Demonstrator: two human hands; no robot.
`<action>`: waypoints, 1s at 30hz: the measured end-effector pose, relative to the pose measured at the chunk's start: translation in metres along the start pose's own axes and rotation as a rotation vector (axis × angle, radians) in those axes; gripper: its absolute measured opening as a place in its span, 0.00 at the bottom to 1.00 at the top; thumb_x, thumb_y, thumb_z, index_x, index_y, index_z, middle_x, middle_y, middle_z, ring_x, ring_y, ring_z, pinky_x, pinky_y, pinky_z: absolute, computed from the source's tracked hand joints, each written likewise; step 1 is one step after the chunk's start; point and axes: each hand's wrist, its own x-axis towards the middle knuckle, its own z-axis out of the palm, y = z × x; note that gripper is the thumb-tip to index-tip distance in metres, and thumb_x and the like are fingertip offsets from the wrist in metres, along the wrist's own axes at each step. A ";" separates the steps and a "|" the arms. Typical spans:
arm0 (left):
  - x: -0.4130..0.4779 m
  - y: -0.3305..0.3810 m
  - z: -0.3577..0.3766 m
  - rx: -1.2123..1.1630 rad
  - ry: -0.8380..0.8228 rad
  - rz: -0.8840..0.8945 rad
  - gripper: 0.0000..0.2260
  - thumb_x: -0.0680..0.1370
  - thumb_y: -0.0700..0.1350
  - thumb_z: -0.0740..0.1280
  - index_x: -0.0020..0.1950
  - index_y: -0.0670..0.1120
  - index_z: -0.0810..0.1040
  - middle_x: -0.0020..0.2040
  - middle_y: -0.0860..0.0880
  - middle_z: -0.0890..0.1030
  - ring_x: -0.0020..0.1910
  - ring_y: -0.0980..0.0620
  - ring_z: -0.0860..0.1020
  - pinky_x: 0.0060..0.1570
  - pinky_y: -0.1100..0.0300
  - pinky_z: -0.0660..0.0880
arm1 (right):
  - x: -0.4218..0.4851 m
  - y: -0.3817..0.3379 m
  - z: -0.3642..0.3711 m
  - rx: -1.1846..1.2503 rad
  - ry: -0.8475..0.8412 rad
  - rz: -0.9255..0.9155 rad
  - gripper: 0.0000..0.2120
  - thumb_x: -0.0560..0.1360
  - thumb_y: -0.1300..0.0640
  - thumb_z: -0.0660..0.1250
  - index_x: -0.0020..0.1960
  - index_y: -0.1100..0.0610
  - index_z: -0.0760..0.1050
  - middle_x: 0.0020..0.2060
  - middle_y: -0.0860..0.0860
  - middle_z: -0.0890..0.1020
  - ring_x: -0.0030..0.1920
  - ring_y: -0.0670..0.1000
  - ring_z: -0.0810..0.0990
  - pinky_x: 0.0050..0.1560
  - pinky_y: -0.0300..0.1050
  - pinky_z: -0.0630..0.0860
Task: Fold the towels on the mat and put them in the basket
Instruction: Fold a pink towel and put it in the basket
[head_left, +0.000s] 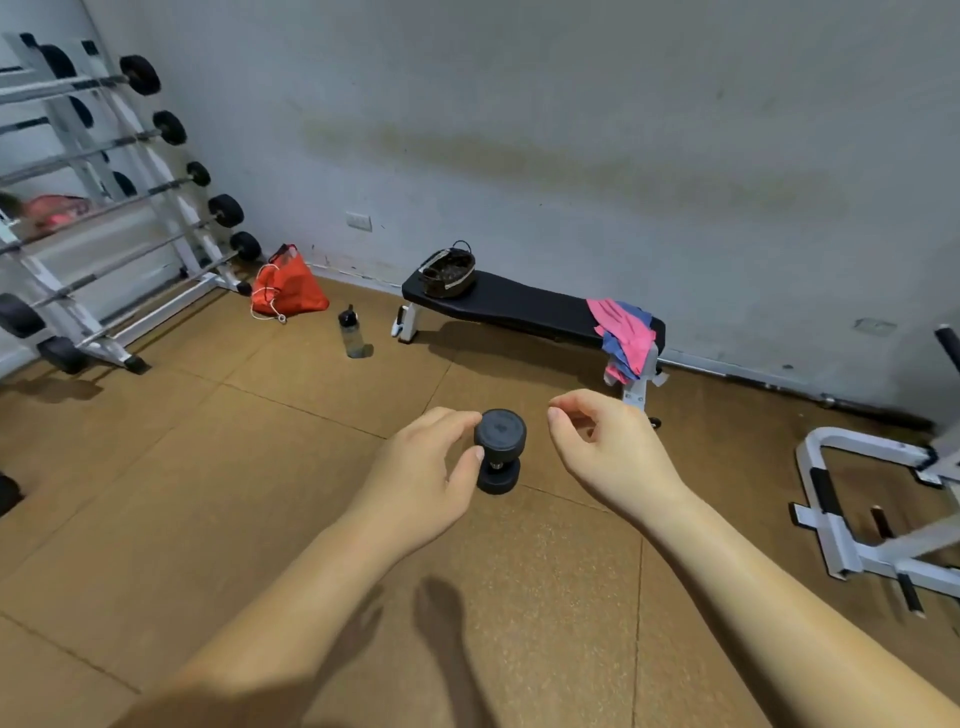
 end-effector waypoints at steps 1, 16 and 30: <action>0.024 -0.007 -0.001 0.006 -0.007 0.004 0.18 0.82 0.49 0.65 0.72 0.51 0.75 0.63 0.59 0.77 0.55 0.58 0.78 0.58 0.55 0.78 | 0.023 0.001 0.001 -0.004 0.003 0.006 0.12 0.82 0.48 0.63 0.61 0.48 0.81 0.51 0.42 0.83 0.52 0.42 0.80 0.53 0.42 0.81; 0.413 -0.102 0.070 0.085 -0.102 -0.011 0.18 0.82 0.50 0.64 0.72 0.52 0.75 0.63 0.59 0.77 0.62 0.61 0.74 0.63 0.61 0.72 | 0.406 0.120 0.018 0.018 -0.032 0.014 0.11 0.81 0.47 0.62 0.56 0.47 0.82 0.48 0.41 0.84 0.50 0.42 0.81 0.52 0.49 0.83; 0.740 -0.222 0.079 0.043 -0.145 0.047 0.16 0.81 0.51 0.66 0.69 0.52 0.77 0.59 0.59 0.80 0.55 0.61 0.77 0.56 0.61 0.77 | 0.744 0.161 0.076 0.041 -0.101 0.092 0.10 0.81 0.46 0.62 0.54 0.46 0.82 0.47 0.40 0.84 0.48 0.40 0.82 0.52 0.45 0.83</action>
